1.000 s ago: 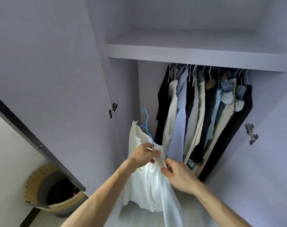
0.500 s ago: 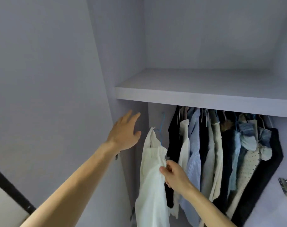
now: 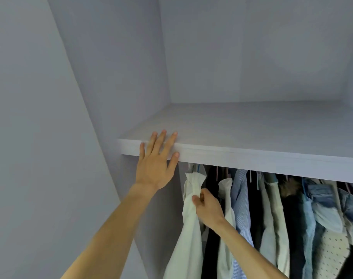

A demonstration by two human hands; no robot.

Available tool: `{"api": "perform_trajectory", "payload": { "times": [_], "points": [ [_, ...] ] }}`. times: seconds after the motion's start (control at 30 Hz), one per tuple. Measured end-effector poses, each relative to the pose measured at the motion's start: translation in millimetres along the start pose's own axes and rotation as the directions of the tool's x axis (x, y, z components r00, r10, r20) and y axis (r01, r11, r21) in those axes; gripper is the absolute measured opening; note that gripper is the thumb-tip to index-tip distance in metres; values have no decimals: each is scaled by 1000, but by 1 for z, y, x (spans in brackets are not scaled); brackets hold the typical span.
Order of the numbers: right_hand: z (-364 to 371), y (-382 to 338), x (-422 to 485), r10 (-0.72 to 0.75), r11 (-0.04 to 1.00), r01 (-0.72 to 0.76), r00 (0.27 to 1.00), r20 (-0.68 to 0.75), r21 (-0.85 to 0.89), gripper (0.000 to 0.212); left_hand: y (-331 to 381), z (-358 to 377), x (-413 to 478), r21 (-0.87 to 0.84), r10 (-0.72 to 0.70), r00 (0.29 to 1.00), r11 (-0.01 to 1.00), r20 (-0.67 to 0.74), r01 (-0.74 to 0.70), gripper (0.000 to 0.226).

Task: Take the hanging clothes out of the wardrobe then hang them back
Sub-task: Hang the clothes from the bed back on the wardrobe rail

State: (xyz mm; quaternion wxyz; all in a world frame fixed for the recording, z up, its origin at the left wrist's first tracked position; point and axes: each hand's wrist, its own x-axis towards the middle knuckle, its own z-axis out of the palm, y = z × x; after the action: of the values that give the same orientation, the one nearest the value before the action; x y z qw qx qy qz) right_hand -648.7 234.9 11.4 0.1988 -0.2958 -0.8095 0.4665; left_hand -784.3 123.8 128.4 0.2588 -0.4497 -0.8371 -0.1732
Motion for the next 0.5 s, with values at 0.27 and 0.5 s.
{"api": "perform_trajectory", "payload": {
  "times": [0.27,0.5],
  "points": [
    [5,20,66,145,989,-144,989,-31,28,16,1,28,4,-114,-40,987,993,-153,22,59],
    [26,41,76,227,974,-227,972,-56,16,22,-4,37,7,-121,-30,976,993,-214,4,59]
  ]
}}
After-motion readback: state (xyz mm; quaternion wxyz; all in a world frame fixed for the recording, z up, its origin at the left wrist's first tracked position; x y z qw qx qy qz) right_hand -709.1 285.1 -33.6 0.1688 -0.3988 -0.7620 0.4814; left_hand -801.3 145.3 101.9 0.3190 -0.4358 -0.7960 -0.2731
